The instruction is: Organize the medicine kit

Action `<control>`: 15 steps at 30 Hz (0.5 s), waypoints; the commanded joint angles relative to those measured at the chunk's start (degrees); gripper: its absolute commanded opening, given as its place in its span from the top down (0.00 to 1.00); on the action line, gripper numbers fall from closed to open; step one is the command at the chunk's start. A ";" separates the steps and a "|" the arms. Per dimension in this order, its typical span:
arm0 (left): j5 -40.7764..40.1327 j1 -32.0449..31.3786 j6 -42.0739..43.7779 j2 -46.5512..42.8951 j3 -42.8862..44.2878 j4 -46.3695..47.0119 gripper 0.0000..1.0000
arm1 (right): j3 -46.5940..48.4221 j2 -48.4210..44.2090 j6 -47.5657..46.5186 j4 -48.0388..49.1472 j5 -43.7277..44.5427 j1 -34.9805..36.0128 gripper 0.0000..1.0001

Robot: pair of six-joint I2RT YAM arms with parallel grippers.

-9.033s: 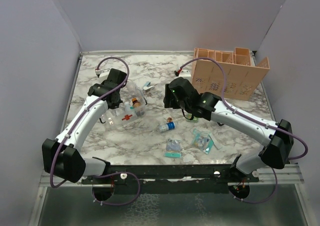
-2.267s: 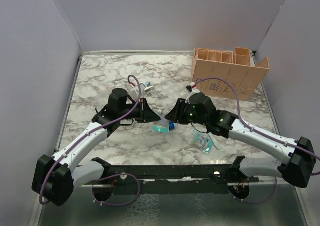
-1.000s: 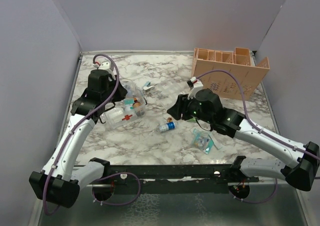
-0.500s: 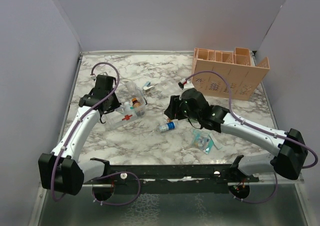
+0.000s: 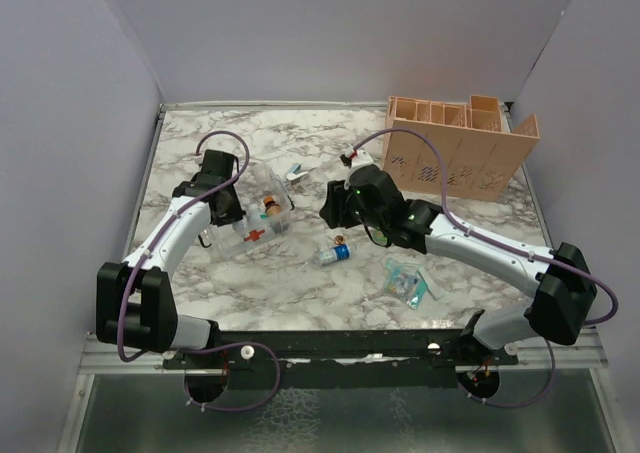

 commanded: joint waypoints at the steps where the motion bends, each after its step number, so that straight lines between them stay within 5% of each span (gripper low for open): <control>1: 5.26 0.42 3.62 1.05 2.40 3.97 1.00 | 2.25 1.34 -4.05 2.65 1.98 -0.48 0.54; 15: 5.44 1.02 1.66 4.70 1.97 2.98 1.00 | 1.66 0.87 -6.68 3.75 2.48 -0.97 0.54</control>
